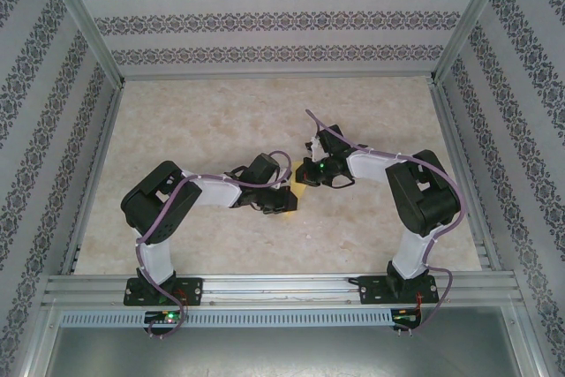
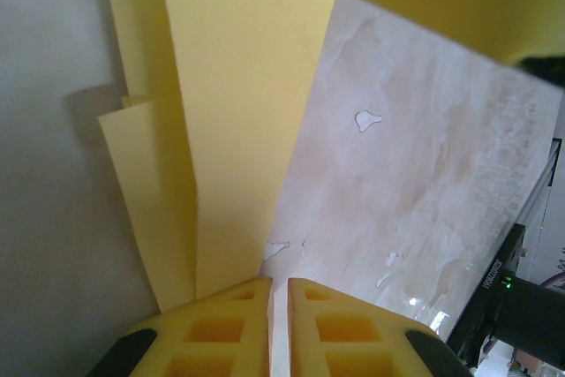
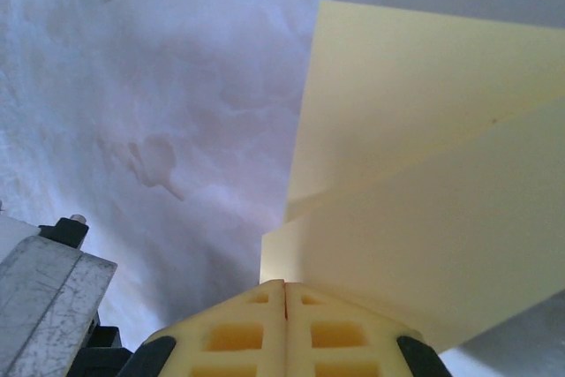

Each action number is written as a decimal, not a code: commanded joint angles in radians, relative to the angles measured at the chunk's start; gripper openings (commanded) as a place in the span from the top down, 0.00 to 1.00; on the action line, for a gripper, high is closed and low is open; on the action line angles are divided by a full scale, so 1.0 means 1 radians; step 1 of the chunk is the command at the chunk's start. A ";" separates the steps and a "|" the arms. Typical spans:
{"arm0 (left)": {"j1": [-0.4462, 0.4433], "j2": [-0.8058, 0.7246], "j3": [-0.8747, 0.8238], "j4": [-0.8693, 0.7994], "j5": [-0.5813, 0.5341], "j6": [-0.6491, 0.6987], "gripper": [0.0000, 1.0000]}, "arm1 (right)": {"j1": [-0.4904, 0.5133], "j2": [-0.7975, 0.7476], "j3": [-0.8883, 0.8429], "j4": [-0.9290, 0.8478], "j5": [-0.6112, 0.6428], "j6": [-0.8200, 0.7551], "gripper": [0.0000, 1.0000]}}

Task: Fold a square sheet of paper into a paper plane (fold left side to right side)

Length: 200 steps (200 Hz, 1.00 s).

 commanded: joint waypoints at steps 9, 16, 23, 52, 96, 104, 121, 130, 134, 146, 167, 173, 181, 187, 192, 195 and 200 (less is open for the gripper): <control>-0.008 -0.004 -0.025 -0.029 -0.004 -0.012 0.87 | -0.011 0.050 0.027 0.020 0.014 -0.008 1.00; -0.008 -0.007 -0.023 -0.024 -0.002 -0.014 0.87 | -0.011 0.059 0.029 0.015 0.022 -0.010 1.00; -0.008 -0.010 -0.022 -0.021 0.000 -0.019 0.87 | -0.012 0.067 0.027 0.015 0.028 -0.010 1.00; -0.008 -0.027 -0.004 -0.010 0.022 -0.028 0.87 | -0.018 0.094 0.012 0.012 0.050 -0.007 1.00; -0.008 -0.081 0.042 -0.044 0.046 -0.029 0.85 | -0.020 0.097 -0.009 -0.049 0.089 -0.014 1.00; -0.008 -0.086 0.047 -0.051 0.052 -0.027 0.85 | -0.020 0.098 -0.013 -0.060 0.094 -0.019 1.00; -0.011 -0.084 0.061 -0.070 0.069 -0.021 0.85 | -0.019 0.103 -0.018 -0.071 0.104 -0.022 1.00; -0.014 -0.081 0.065 -0.085 0.068 -0.014 0.85 | -0.020 0.107 -0.021 -0.074 0.107 -0.023 1.00; -0.016 -0.078 0.064 -0.089 0.070 -0.011 0.86 | -0.018 0.109 -0.021 -0.075 0.111 -0.024 1.00; -0.020 -0.073 0.064 -0.094 0.071 -0.011 0.85 | -0.017 0.117 -0.021 -0.082 0.116 -0.027 1.00; -0.026 -0.061 0.061 -0.097 0.073 -0.004 0.86 | -0.012 0.128 -0.018 -0.092 0.129 -0.031 1.00; -0.027 -0.055 0.064 -0.103 0.073 -0.001 0.86 | -0.011 0.131 -0.015 -0.095 0.131 -0.031 1.00; -0.028 -0.048 0.070 -0.114 0.072 0.008 0.85 | -0.009 0.132 -0.014 -0.097 0.132 -0.033 1.00; -0.028 -0.043 0.075 -0.120 0.070 0.014 0.86 | -0.009 0.134 -0.013 -0.099 0.134 -0.035 1.00; -0.028 -0.037 0.080 -0.129 0.067 0.018 0.86 | -0.008 0.135 -0.013 -0.100 0.138 -0.035 1.00; -0.028 -0.035 0.082 -0.133 0.066 0.023 0.85 | -0.008 0.135 -0.013 -0.102 0.139 -0.035 1.00; -0.028 -0.031 0.087 -0.140 0.063 0.027 0.85 | -0.007 0.136 -0.012 -0.105 0.143 -0.037 1.00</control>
